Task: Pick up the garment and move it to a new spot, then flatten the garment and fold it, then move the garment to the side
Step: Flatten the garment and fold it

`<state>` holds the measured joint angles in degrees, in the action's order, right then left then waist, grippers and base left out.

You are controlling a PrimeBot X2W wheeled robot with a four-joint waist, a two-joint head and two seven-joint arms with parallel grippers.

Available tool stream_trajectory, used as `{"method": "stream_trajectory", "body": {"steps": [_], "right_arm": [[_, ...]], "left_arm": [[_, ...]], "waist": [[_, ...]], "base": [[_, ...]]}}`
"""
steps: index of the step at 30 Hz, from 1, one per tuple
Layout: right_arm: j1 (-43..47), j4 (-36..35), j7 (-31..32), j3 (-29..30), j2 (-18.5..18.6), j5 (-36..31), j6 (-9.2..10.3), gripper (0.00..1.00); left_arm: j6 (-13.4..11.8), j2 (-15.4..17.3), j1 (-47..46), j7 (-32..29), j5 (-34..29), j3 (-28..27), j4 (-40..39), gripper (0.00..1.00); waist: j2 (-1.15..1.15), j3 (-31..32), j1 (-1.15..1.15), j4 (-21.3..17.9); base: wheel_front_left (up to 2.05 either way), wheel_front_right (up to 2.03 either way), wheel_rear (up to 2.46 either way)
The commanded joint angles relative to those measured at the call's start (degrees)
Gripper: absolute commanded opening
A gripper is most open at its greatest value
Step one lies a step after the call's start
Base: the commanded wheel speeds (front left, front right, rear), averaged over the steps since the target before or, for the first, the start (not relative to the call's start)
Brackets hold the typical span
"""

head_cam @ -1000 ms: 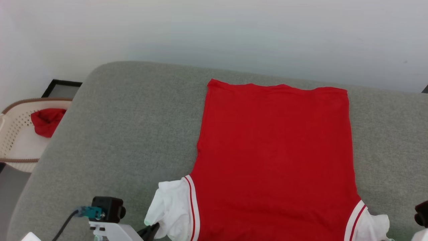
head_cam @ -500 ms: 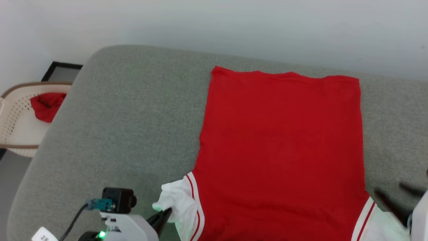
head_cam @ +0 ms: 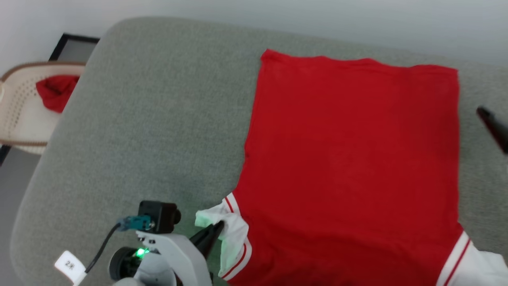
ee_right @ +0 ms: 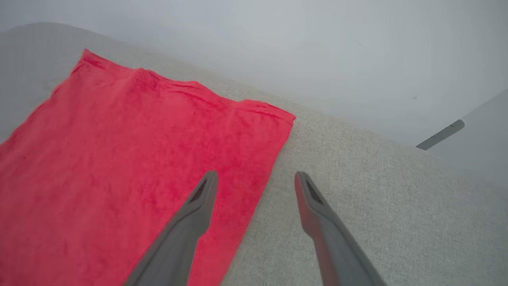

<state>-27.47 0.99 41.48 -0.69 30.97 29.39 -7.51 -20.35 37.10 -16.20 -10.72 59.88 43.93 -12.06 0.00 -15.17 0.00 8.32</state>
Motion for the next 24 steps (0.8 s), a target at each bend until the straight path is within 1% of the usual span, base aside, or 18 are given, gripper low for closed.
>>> {"method": "stream_trajectory", "body": {"steps": [1, 8, 13, 19, 24], "right_arm": [[-1.09, 0.87, -0.22, -0.37, 0.12, -0.44, 0.04, 1.0], [-13.04, 15.16, -0.84, -2.31, 2.05, -2.12, 0.04, 1.0], [-20.23, 24.78, -0.39, -2.6, 2.82, -3.69, 0.04, 1.0], [-27.22, 35.28, 0.27, -2.09, 1.86, -6.2, 0.04, 1.0], [-31.53, 43.87, 2.33, -0.39, 0.74, -8.1, 0.05, 1.0]], "left_arm": [[0.31, -0.26, -0.61, 0.24, -0.44, 0.0, 0.07, 0.0], [1.97, -2.49, -3.46, 0.42, -1.35, 0.94, 1.22, 0.0], [3.52, -3.97, -5.15, 0.68, -1.62, 1.39, 2.57, 0.0], [5.23, -5.67, -7.05, 1.06, -1.88, 1.98, 4.18, 0.0], [6.4, -6.87, -8.27, 1.55, -1.93, 2.32, 5.61, 0.0]], "waist": [[0.0, -2.06, 0.0, 1.73], [0.0, -6.11, 0.0, 4.99], [0.0, -8.82, 0.0, 7.09], [0.0, -11.72, 0.0, 9.07], [0.0, -13.44, 0.0, 10.23]], "base": [[0.0, 0.0, 0.0], [0.0, 0.0, 0.0], [0.0, 0.0, 0.0], [0.0, 0.0, 0.0], [0.0, 0.0, 0.0]]}}
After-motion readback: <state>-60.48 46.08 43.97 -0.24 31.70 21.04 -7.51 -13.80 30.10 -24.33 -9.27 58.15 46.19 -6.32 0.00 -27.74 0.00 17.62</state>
